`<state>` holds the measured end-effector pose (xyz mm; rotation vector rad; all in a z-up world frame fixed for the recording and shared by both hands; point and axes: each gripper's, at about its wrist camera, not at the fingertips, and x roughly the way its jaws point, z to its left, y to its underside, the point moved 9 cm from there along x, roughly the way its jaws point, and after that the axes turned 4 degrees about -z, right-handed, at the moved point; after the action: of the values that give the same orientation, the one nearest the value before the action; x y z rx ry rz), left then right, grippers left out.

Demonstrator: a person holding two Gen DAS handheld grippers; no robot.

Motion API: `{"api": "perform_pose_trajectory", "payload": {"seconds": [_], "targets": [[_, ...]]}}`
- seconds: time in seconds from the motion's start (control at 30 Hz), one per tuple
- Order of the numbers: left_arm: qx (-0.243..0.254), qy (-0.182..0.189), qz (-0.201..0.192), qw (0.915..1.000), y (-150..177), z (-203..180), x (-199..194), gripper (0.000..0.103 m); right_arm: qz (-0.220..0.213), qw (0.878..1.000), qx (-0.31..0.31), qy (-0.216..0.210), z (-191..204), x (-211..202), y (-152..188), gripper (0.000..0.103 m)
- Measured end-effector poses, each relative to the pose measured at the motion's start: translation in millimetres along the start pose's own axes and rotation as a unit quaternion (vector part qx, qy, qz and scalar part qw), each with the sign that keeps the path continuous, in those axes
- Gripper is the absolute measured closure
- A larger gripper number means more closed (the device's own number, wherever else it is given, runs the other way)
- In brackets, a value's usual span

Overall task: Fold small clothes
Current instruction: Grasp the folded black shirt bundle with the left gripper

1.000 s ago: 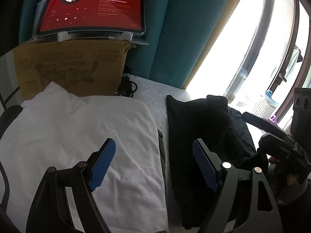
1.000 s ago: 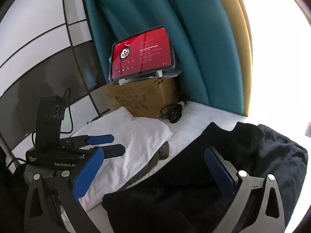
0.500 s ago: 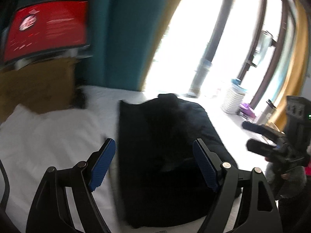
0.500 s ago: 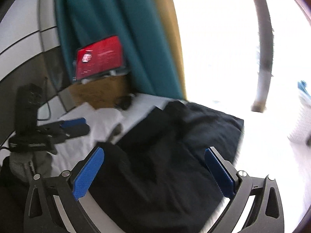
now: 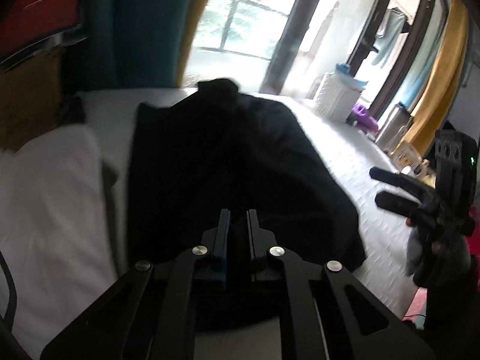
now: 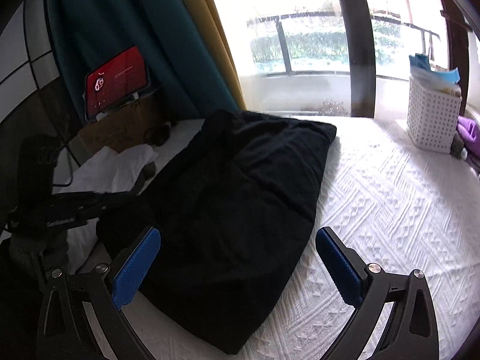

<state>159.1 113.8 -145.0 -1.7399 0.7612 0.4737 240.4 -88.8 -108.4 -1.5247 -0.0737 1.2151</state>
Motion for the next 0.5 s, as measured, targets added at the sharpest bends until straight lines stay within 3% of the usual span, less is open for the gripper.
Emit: {"api": "perform_pose_trajectory", "payload": {"seconds": [0.3,0.5], "targets": [[-0.027,-0.115,0.01,0.993,40.3,39.4,-28.4,0.099,0.038,0.999,0.003,-0.027,-0.3,25.7,25.6,0.0],[-0.038,-0.148,0.012,0.9883,38.2,55.0,-48.8,0.098,0.044,0.998,0.004,-0.032,-3.8,33.2,32.0,0.0]]}}
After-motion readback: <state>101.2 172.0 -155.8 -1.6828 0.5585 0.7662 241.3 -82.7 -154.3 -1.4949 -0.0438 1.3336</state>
